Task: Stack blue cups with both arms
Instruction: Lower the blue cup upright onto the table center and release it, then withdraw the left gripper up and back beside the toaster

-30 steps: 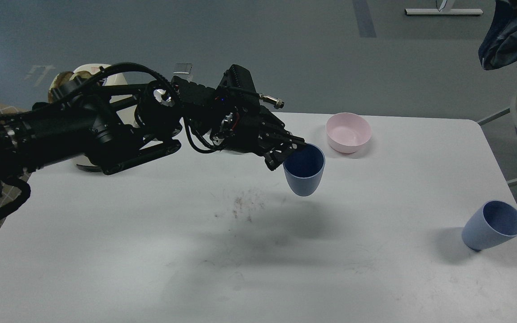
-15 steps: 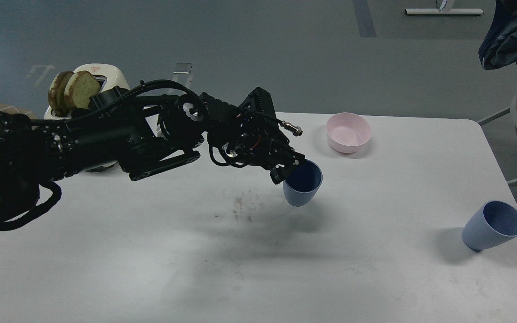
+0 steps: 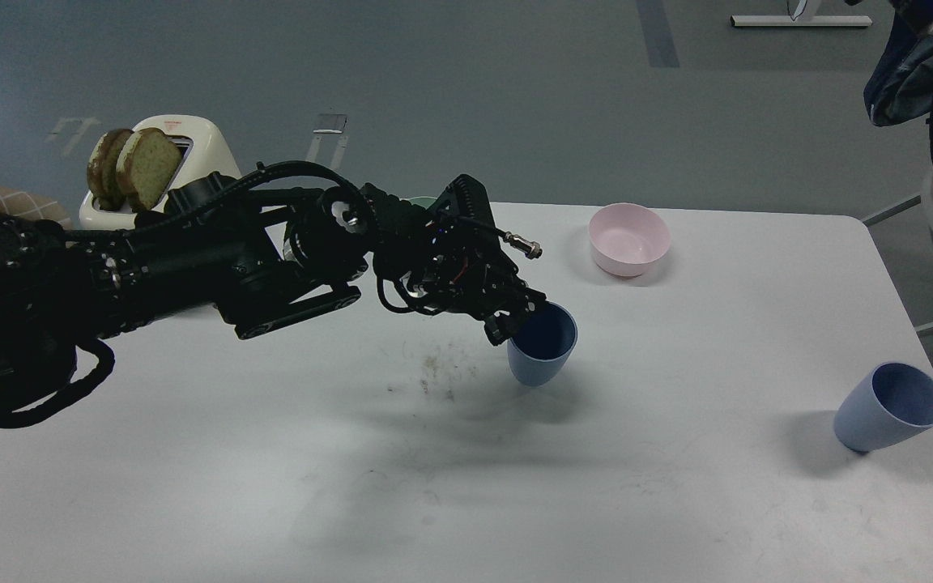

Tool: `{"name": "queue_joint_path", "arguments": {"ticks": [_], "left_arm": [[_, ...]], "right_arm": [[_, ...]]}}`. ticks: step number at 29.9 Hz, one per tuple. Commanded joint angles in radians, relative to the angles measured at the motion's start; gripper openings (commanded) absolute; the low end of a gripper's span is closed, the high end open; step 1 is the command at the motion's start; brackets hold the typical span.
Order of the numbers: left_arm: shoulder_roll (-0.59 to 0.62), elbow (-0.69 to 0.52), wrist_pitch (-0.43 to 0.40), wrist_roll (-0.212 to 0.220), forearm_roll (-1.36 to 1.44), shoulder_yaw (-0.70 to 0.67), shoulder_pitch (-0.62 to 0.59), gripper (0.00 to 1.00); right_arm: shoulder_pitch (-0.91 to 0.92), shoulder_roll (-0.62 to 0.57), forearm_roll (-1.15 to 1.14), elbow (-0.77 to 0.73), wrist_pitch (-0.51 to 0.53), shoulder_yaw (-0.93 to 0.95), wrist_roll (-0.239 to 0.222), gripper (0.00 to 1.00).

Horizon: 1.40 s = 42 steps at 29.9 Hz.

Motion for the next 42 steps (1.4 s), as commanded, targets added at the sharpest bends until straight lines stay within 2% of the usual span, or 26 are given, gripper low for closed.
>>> {"name": "queue_joint_path", "arguments": {"ticks": [1, 2, 5, 7, 13, 15, 17, 23, 26, 33, 42], "left_arm": [[0.0, 0.0, 0.0, 0.0, -0.001, 0.0, 0.003, 0.0], [0.0, 0.0, 0.0, 0.0, -0.001, 0.0, 0.001, 0.0], [0.0, 0.0, 0.0, 0.0, -0.001, 0.0, 0.003, 0.1], [0.0, 0.0, 0.0, 0.0, -0.001, 0.0, 0.003, 0.22], [0.0, 0.0, 0.0, 0.0, -0.004, -0.002, 0.003, 0.48], [0.006, -0.002, 0.002, 0.0, -0.009, -0.003, 0.003, 0.64], [0.014, -0.003, 0.002, 0.0, -0.009, -0.003, 0.001, 0.73], [0.063, -0.026, 0.006, 0.0, -0.023, -0.023, -0.012, 0.9], [0.106, -0.057, 0.006, 0.0, -0.059, -0.052, -0.032, 0.94], [0.173, -0.075, -0.002, 0.0, -0.25, -0.146, -0.052, 0.97], [0.247, -0.063, -0.003, 0.0, -0.595, -0.16, -0.097, 0.97]], "right_arm": [[-0.001, 0.001, 0.0, 0.0, 0.0, 0.0, 0.0, 1.0], [-0.001, 0.001, 0.0, 0.0, 0.0, 0.0, 0.0, 1.0], [-0.001, 0.003, 0.0, 0.0, 0.0, 0.0, 0.0, 1.0], [-0.001, 0.001, 0.0, 0.0, 0.0, 0.0, 0.0, 1.0], [-0.001, 0.0, 0.0, 0.0, 0.0, -0.001, 0.0, 1.0], [-0.001, -0.002, 0.0, 0.0, 0.0, -0.001, 0.0, 1.0], [-0.001, -0.002, 0.0, 0.0, 0.0, -0.001, 0.0, 1.0], [-0.007, -0.019, 0.0, 0.003, 0.001, -0.001, 0.0, 1.0], [-0.016, -0.031, 0.0, 0.012, 0.001, -0.003, 0.0, 1.0], [-0.027, -0.077, 0.0, 0.042, 0.001, -0.04, 0.0, 1.0], [-0.027, -0.241, 0.0, 0.144, 0.003, -0.083, 0.0, 1.0]]}}
